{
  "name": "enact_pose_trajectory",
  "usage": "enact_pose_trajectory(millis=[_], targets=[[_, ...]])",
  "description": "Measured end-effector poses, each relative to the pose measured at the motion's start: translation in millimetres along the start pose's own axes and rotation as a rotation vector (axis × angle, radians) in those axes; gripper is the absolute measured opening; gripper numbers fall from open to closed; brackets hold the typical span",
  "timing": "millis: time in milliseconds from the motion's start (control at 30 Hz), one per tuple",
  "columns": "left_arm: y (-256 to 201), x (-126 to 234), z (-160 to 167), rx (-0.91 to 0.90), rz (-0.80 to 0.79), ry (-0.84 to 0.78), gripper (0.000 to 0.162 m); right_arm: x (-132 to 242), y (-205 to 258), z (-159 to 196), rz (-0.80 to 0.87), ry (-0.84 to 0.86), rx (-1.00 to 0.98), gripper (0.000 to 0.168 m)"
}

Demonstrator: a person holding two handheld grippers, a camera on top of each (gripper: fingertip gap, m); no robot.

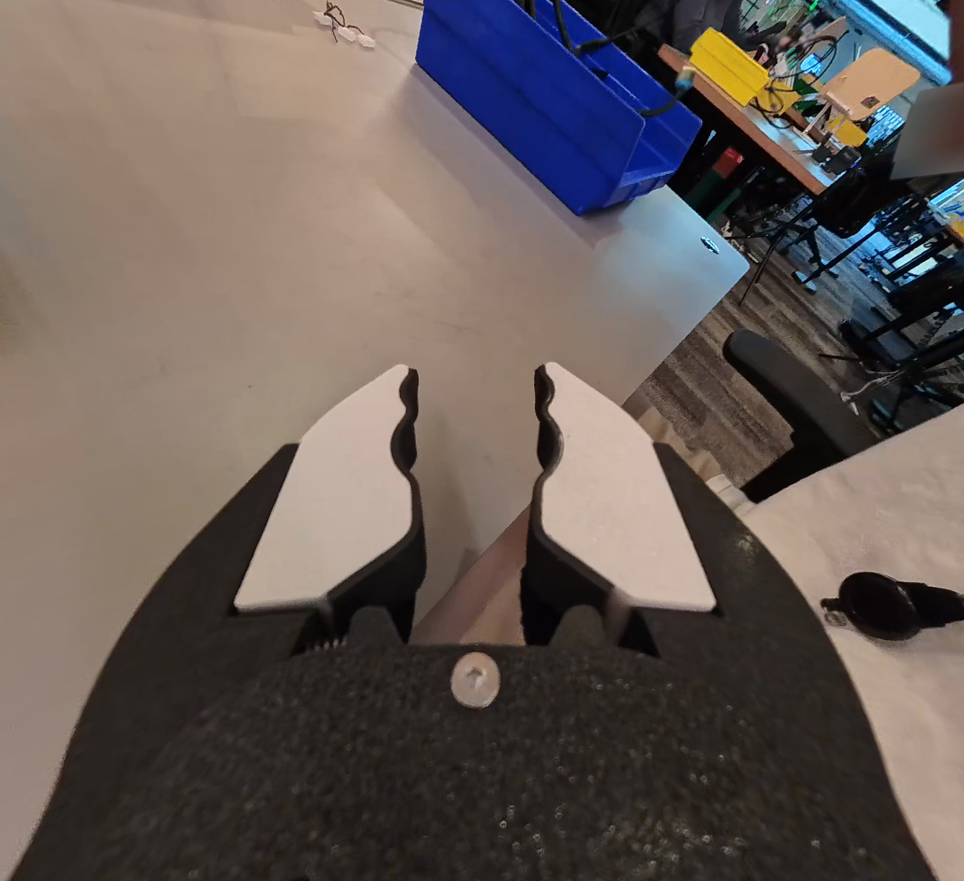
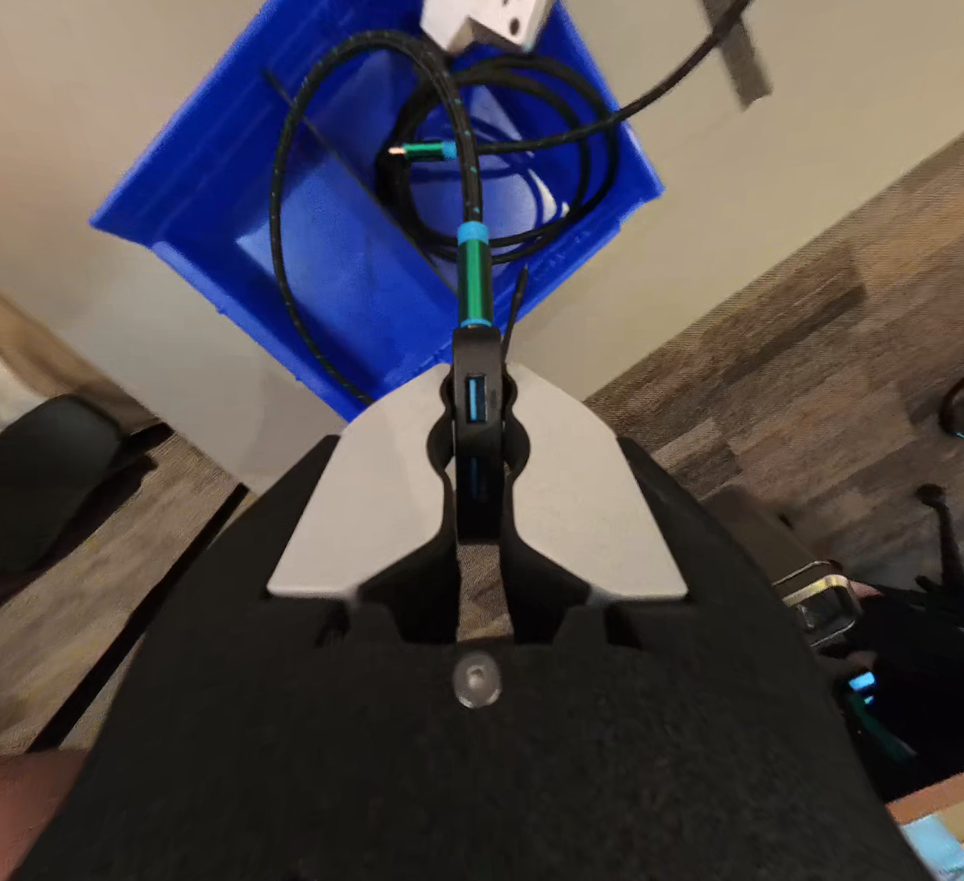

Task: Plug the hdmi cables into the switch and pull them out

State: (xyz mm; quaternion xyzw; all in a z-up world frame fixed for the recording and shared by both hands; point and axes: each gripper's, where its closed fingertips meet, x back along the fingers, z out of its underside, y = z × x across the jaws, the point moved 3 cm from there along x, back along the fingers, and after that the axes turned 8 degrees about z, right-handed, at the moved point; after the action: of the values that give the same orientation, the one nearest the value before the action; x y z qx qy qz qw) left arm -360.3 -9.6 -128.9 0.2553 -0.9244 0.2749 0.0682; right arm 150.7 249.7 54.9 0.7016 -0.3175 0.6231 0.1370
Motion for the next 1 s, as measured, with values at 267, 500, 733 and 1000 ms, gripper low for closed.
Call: enact_pose_trajectory(millis=[267,500,733,1000], targets=[[4,8,0,0.019,-0.017,-0.02,0.043,-43,-28,-88,-0.066,-0.118,0.025,0.013],[7,18,2,0.033,-0.037,-0.039,0.043,-90,-60,-86,-0.103,-0.161,-0.152,0.013],[6,13,4,0.018,-0.037,-0.012,0.043,-151,-31,-31,-0.265,-0.061,-0.198,0.013],[6,7,1,-0.035,-0.042,0.001,0.048,-175,-16,-19,-0.047,-0.008,-0.164,0.035]])
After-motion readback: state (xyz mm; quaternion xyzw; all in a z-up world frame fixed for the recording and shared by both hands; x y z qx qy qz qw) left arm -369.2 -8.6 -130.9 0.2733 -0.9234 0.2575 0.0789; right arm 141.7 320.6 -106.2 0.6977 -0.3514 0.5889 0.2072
